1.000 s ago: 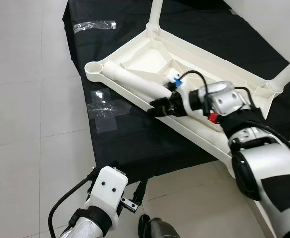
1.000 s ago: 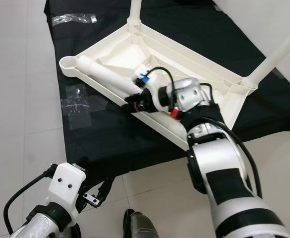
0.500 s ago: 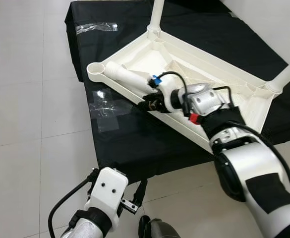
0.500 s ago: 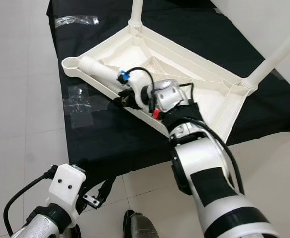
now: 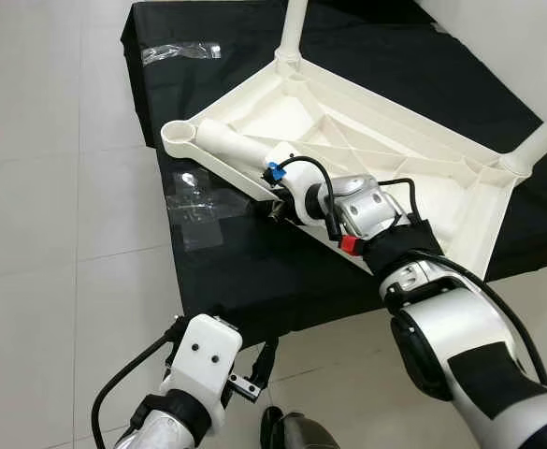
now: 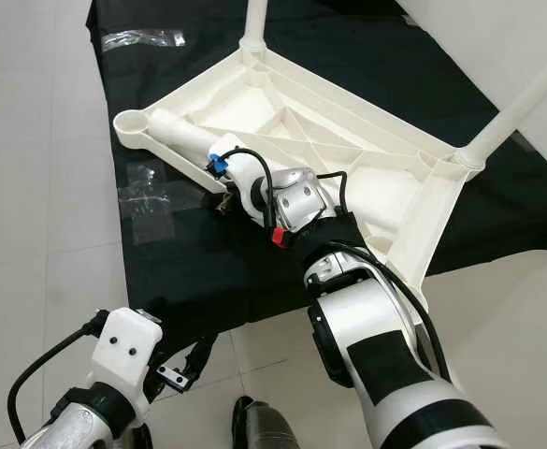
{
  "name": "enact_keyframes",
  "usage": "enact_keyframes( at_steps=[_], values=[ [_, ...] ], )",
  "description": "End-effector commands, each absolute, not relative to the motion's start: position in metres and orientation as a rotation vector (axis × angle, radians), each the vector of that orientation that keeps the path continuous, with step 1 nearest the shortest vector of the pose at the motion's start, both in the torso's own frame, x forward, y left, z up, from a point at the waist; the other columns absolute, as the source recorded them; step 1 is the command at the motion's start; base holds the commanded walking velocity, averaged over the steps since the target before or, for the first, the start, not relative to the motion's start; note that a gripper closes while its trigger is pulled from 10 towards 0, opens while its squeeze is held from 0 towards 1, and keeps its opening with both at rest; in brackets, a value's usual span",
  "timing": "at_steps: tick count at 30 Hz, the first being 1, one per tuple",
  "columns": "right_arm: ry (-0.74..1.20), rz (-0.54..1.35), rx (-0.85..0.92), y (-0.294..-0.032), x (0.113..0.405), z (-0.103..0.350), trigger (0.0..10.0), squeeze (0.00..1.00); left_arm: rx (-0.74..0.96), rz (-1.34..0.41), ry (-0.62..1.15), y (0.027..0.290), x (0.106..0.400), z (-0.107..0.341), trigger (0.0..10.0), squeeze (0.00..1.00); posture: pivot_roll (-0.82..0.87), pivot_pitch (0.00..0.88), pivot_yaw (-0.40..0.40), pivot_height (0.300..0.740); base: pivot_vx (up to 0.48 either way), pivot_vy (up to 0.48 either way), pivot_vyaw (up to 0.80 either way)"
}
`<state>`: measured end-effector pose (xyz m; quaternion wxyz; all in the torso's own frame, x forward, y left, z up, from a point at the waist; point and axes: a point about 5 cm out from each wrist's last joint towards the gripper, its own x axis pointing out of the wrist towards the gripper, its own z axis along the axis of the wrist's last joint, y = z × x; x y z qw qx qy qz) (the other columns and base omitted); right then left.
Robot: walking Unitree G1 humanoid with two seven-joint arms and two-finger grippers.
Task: Building children table
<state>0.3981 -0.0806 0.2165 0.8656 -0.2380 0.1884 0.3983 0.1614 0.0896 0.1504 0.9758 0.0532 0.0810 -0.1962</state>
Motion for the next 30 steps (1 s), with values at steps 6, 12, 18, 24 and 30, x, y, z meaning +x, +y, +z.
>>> enact_keyframes(
  at_steps=[6, 12, 18, 24, 30],
  values=[
    [0.514, 0.968, -0.532, -0.089, 0.386, 0.186, 0.0, 0.0, 0.093, -0.413, 0.182, 0.087, 0.158, 0.146, 10.0, 0.0, 0.06, 0.205, -0.142, 0.74, 0.0, 0.0, 0.0],
    [0.561, 1.035, -0.627, -0.115, 0.383, 0.182, 0.0, 0.0, 0.095, -0.412, 0.181, 0.087, 0.159, 0.146, 10.0, 0.0, 0.06, 0.21, -0.147, 0.74, 0.0, 0.0, 0.0],
    [0.613, 1.063, -0.707, -0.157, 0.382, 0.184, 0.0, 0.0, 0.097, -0.408, 0.178, 0.087, 0.161, 0.146, 10.0, 0.0, 0.05, 0.217, -0.144, 0.74, 0.0, 0.0, 0.0],
    [0.633, 1.067, -0.732, -0.177, 0.38, 0.186, 0.0, 0.0, 0.097, -0.408, 0.175, 0.087, 0.161, 0.147, 10.0, 0.0, 0.05, 0.22, -0.146, 0.74, 0.0, 0.0, 0.0],
    [0.629, 1.077, -0.769, -0.187, 0.379, 0.189, 0.0, 0.0, 0.098, -0.406, 0.173, 0.087, 0.162, 0.147, 10.0, 0.0, 0.05, 0.222, -0.149, 0.74, 0.0, 0.0, 0.0]
  ],
)
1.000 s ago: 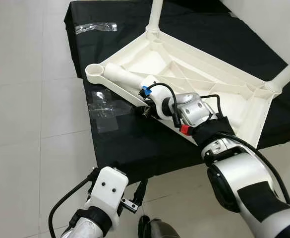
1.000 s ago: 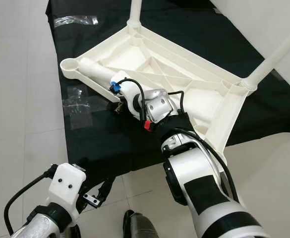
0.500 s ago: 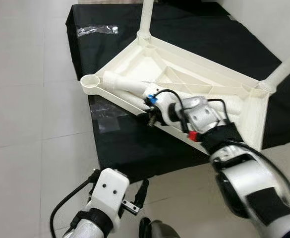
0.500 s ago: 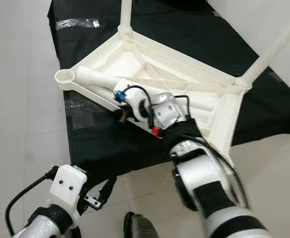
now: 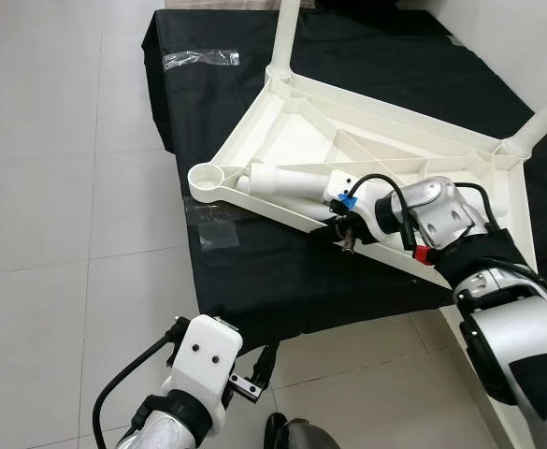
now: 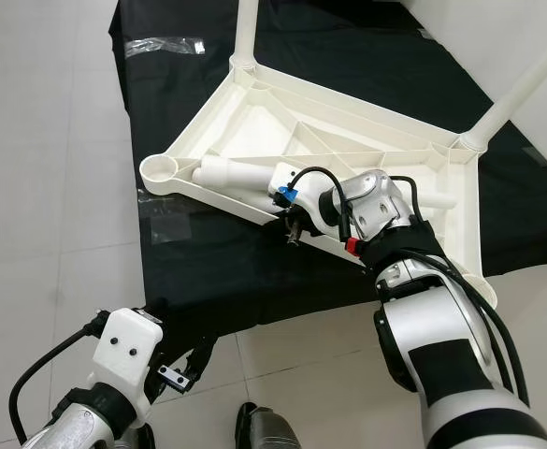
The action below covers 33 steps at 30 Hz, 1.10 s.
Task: Building children table
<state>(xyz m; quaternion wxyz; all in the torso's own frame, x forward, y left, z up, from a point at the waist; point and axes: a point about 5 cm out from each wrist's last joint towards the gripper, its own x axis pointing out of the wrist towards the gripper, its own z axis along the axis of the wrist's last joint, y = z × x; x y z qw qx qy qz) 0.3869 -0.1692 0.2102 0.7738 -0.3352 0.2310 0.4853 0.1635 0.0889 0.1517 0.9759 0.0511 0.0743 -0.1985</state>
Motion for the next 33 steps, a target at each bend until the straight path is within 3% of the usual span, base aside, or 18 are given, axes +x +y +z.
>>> enact_keyframes(
  at_steps=[1, 16, 33],
  values=[
    [0.623, 1.116, -0.785, -0.192, 0.377, 0.191, 0.0, 0.0, 0.097, -0.404, 0.173, 0.087, 0.162, 0.147, 10.0, 0.0, 0.05, 0.223, -0.148, 0.74, 0.0, 0.0, 0.0],
    [0.607, 1.211, -0.918, -0.209, 0.37, 0.197, 0.0, 0.0, 0.099, -0.402, 0.174, 0.088, 0.162, 0.147, 10.0, 0.0, 0.05, 0.23, -0.151, 0.74, 0.0, 0.0, 0.0],
    [0.401, 1.219, -1.096, -0.195, 0.378, 0.22, 0.0, 0.0, 0.102, -0.402, 0.178, 0.087, 0.162, 0.146, 10.0, 0.0, 0.05, 0.228, -0.152, 0.74, 0.0, 0.0, 0.0]
  ],
)
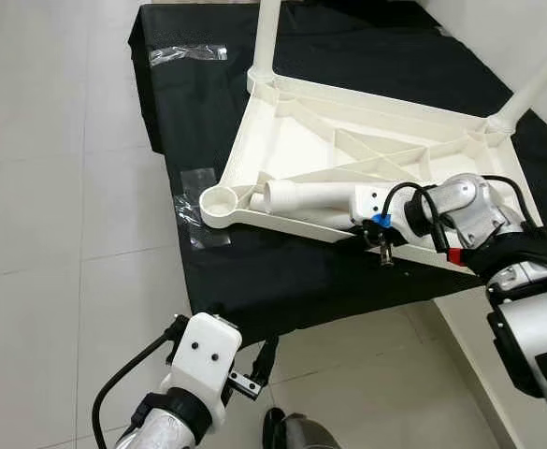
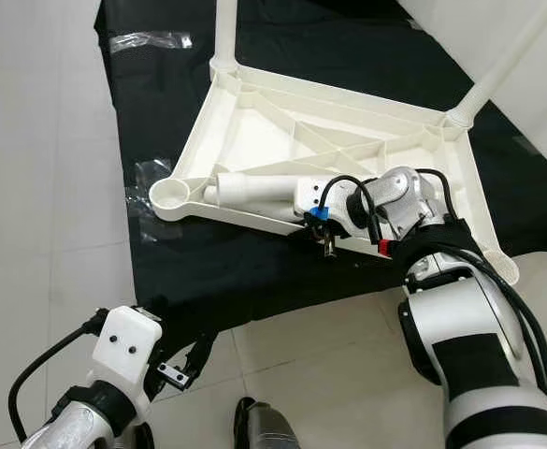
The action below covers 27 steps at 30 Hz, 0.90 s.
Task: Building children table
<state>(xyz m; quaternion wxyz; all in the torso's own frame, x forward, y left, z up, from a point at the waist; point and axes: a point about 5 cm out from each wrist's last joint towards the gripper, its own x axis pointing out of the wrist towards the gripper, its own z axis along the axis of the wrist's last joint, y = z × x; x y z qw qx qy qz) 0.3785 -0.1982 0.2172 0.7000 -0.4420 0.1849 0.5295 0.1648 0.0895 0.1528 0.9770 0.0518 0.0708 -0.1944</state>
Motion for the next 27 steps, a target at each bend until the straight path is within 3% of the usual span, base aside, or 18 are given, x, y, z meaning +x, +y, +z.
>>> enact_keyframes(
  at_steps=[1, 10, 11, 14, 15, 26, 27],
  values=[
    [0.407, 1.227, -1.134, -0.197, 0.376, 0.219, 0.0, 0.0, 0.101, -0.402, 0.178, 0.087, 0.162, 0.146, 10.0, 0.0, 0.05, 0.228, -0.154, 0.74, 0.0, 0.0, 0.0],
    [0.417, 1.204, -1.173, -0.202, 0.377, 0.218, 0.0, 0.0, 0.101, -0.4, 0.177, 0.088, 0.162, 0.146, 10.0, 0.0, 0.05, 0.226, -0.153, 0.74, 0.0, 0.0, 0.0],
    [0.456, 1.198, -1.185, -0.206, 0.376, 0.217, 10.0, 0.0, 0.101, -0.4, 0.176, 0.088, 0.163, 0.146, 10.0, 0.0, 0.05, 0.228, -0.152, 0.74, 0.0, 0.0, 0.0],
    [0.502, 1.181, -1.179, -0.21, 0.376, 0.214, 10.0, 0.0, 0.103, -0.398, 0.177, 0.089, 0.163, 0.146, 10.0, 0.0, 0.05, 0.234, -0.15, 0.74, 0.0, 0.0, 0.0],
    [0.488, 1.18, -1.147, -0.208, 0.377, 0.215, 10.0, 1.0, 0.103, -0.397, 0.177, 0.089, 0.164, 0.146, 10.0, 0.0, 0.04, 0.235, -0.148, 0.74, 0.0, 0.0, 0.0],
    [0.461, 1.258, -1.044, -0.207, 0.374, 0.224, 10.0, 1.0, 0.109, -0.395, 0.176, 0.09, 0.167, 0.145, 10.0, 0.0, 0.05, 0.231, -0.144, 0.74, 0.0, 0.0, 0.0],
    [0.507, 1.282, -1.046, -0.213, 0.371, 0.229, 10.0, 0.55, 0.11, -0.394, 0.177, 0.09, 0.168, 0.144, 10.0, 0.0, 0.04, 0.225, -0.139, 0.74, 0.0, 0.0, 0.0]
  ],
)
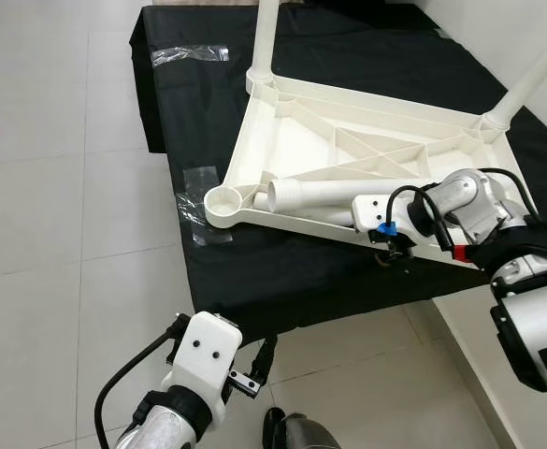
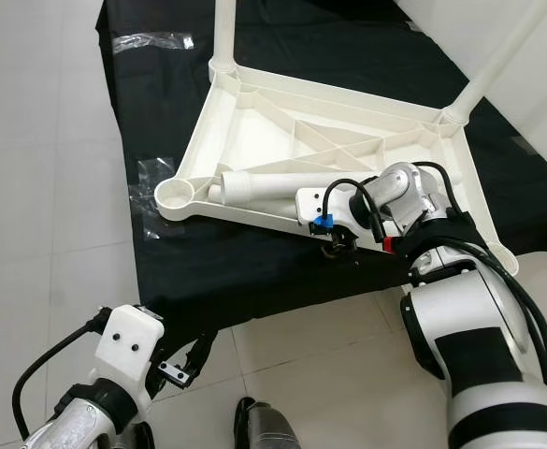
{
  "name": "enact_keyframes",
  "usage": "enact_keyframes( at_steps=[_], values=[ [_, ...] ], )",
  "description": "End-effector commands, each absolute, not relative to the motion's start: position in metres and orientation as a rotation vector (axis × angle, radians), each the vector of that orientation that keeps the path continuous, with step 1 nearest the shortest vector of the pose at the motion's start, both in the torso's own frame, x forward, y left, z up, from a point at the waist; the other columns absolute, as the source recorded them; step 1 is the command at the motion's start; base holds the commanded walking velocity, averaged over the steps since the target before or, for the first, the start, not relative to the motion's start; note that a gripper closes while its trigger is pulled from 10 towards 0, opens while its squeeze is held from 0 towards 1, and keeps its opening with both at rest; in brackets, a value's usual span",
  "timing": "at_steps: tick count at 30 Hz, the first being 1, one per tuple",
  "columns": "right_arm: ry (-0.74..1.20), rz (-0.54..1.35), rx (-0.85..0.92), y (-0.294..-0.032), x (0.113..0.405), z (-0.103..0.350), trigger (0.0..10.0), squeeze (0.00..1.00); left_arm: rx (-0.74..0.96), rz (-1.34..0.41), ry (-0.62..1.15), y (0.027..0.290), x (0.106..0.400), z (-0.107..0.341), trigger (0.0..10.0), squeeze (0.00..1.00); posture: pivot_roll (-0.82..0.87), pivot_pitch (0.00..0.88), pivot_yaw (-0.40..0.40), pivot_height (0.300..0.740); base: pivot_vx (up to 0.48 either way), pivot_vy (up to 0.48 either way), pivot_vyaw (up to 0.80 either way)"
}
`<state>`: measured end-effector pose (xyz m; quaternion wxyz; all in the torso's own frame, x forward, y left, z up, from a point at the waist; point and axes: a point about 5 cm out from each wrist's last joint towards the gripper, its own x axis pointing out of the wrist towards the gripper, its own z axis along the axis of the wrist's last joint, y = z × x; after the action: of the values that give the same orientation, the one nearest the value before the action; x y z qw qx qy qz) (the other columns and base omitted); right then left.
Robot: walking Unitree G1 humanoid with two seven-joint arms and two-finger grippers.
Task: Building children table
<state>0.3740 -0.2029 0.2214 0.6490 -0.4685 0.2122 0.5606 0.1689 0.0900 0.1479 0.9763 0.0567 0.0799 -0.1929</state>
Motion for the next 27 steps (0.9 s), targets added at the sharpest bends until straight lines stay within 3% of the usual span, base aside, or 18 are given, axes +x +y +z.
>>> enact_keyframes(
  at_steps=[1, 2, 14, 21, 27],
  values=[
    [0.507, 1.282, -1.046, -0.213, 0.371, 0.229, 10.0, 0.55, 0.11, -0.394, 0.177, 0.09, 0.168, 0.144, 10.0, 0.0, 0.04, 0.225, -0.139, 0.74, 0.0, 0.0, 0.0],
    [0.53, 1.292, -1.046, -0.216, 0.37, 0.23, 10.0, 0.0, 0.111, -0.394, 0.178, 0.091, 0.168, 0.144, 10.0, 0.0, 0.04, 0.225, -0.139, 0.74, 0.0, 0.0, 0.0],
    [0.535, 1.269, -0.962, -0.228, 0.368, 0.251, 10.0, 0.0, 0.116, -0.396, 0.178, 0.091, 0.173, 0.141, 10.0, 0.0, 0.04, 0.207, -0.135, 0.74, 0.0, 0.0, 0.0],
    [0.456, 1.288, -0.82, -0.225, 0.369, 0.269, 10.0, 0.0, 0.12, -0.394, 0.176, 0.091, 0.176, 0.139, 10.0, 0.0, 0.05, 0.193, -0.133, 0.74, 0.0, 0.0, 0.0],
    [0.095, 1.352, -0.528, -0.223, 0.345, 0.299, 10.0, 0.0, 0.14, -0.396, 0.179, 0.096, 0.182, 0.132, 10.0, 0.0, 0.06, 0.16, -0.088, 0.74, 0.0, 0.0, 0.0]
  ],
)
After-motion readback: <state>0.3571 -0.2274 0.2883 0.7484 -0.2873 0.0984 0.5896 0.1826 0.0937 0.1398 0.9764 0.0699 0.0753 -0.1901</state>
